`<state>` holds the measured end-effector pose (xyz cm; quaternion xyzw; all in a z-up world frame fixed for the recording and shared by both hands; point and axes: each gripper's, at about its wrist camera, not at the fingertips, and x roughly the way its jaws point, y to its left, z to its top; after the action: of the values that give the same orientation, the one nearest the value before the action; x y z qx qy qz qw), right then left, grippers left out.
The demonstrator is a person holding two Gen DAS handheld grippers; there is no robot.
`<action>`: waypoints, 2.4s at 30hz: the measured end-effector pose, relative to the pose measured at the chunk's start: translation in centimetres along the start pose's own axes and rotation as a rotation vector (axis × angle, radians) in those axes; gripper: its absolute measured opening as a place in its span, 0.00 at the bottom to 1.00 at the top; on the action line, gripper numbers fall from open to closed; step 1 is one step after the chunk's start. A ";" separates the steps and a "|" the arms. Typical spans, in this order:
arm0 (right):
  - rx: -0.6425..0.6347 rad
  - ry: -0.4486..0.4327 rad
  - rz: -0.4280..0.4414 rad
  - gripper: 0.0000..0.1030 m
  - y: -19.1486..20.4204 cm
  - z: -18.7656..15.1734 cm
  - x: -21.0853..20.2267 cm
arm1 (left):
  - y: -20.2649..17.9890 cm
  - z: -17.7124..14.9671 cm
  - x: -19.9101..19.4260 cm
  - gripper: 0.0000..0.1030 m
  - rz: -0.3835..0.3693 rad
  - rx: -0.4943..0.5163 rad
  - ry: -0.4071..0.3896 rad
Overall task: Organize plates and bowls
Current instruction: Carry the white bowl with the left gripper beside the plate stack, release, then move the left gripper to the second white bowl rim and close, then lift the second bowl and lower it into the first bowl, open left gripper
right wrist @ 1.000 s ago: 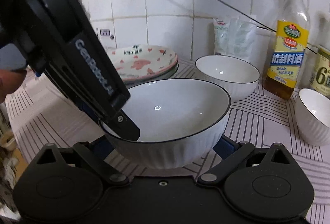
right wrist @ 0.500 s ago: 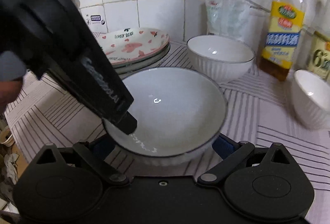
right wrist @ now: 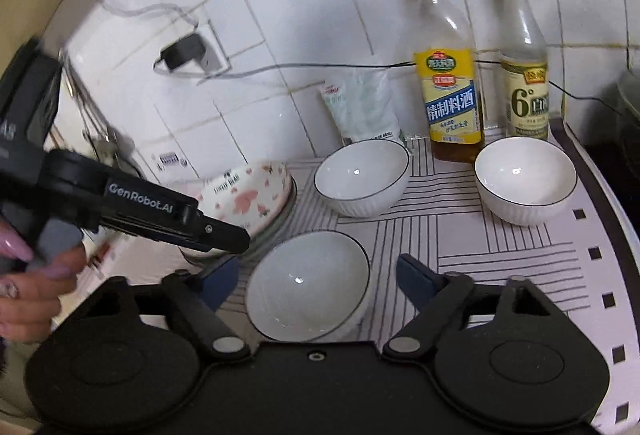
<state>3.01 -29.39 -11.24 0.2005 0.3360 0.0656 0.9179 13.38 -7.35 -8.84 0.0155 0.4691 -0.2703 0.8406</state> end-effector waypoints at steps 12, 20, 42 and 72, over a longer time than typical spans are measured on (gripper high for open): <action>0.092 0.006 -0.053 0.72 1.4 3.6 -1.0 | 1.6 5.2 1.2 0.47 -0.045 0.091 -0.025; 0.125 0.037 -0.143 0.53 0.2 5.7 3.6 | 2.7 8.6 5.9 0.47 -0.017 0.180 0.002; 0.425 0.169 -0.262 0.31 -6.6 6.7 16.9 | 1.4 11.3 17.1 0.47 0.010 0.388 0.106; 0.550 0.060 -0.224 0.08 -2.7 6.1 9.1 | 1.1 8.5 7.4 0.15 -0.073 0.353 0.088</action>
<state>13.85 -31.52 -13.53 0.4015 0.3883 -0.1237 0.8202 23.62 -12.08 -10.25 0.1574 0.4509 -0.3779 0.7931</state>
